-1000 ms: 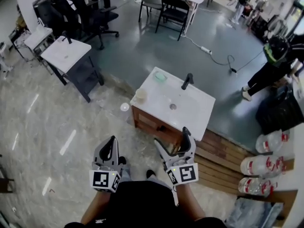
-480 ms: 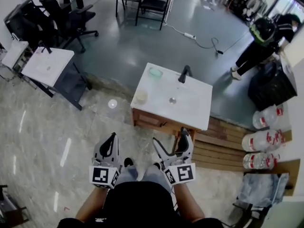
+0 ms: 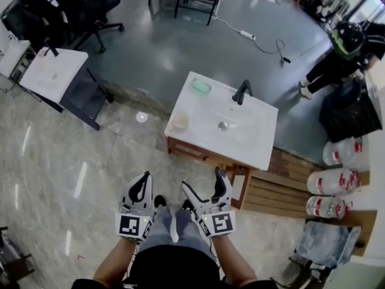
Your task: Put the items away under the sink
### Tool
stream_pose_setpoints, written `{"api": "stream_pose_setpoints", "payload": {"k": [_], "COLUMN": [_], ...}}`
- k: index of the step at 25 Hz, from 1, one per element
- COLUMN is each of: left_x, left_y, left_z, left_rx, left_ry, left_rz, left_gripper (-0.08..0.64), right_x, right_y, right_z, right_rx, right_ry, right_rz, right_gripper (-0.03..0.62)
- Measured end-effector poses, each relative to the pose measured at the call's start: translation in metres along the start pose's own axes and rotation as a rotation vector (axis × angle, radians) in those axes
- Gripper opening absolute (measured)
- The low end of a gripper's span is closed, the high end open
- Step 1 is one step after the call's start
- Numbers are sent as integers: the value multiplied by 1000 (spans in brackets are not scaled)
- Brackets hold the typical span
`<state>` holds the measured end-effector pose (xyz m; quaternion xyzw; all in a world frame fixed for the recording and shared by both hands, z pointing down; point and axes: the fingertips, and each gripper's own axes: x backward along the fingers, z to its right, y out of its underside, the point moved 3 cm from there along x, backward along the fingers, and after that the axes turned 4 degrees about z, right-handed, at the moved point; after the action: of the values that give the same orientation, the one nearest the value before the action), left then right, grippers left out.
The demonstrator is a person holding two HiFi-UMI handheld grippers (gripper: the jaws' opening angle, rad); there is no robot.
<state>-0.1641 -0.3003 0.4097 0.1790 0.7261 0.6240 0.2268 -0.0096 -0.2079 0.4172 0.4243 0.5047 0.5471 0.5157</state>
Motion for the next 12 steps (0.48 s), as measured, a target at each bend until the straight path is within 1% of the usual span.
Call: {"api": "stream_pose_setpoints", "payload": {"k": [3, 7, 9, 10, 12], "left_x": [-14, -33, -44, -50, -59], "left_y": [25, 74, 97, 107, 126], "left_z": [-7, -25, -35, -41, -51], "left_rx": [6, 22, 15, 9, 5], "left_ry": [-6, -30, -34, -36, -49], "left_rz": [-11, -64, -69, -72, -82], "left_gripper": [8, 8, 8, 8, 8], "right_x": [-16, -49, -71, -82, -107], "right_y": [35, 91, 116, 129, 153], "right_z": [6, 13, 15, 15, 15], "right_rx": [-9, -26, -31, -34, -30], "right_ry": [-11, -29, -38, -40, -43], "right_rz": [-33, -76, -85, -87, -97], "right_gripper": [474, 471, 456, 440, 364]}}
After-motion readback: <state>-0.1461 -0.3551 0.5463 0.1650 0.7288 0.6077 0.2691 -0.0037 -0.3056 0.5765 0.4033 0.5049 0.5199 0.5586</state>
